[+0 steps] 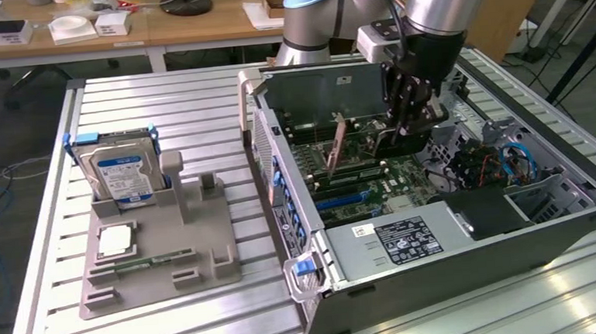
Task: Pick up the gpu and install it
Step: 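Insert the gpu into the slot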
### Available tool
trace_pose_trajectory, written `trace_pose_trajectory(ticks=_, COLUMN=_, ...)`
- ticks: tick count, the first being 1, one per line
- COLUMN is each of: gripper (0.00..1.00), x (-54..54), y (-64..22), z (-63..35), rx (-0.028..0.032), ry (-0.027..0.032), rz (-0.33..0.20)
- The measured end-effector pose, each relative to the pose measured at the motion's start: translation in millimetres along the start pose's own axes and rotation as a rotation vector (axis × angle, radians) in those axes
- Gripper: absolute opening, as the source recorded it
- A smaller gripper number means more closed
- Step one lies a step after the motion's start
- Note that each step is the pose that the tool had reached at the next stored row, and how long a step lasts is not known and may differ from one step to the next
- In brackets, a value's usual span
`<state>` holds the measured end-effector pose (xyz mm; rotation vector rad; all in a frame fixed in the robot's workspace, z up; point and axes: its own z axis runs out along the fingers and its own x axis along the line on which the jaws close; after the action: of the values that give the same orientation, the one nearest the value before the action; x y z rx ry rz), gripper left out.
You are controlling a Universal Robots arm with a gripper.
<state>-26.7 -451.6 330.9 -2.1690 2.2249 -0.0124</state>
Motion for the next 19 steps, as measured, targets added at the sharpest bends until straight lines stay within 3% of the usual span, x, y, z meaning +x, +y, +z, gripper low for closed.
trace_pose_trajectory(ticks=19, gripper=0.26, x=1.5, y=0.7, z=10.2, rx=0.0, ry=0.0002, rz=0.0)
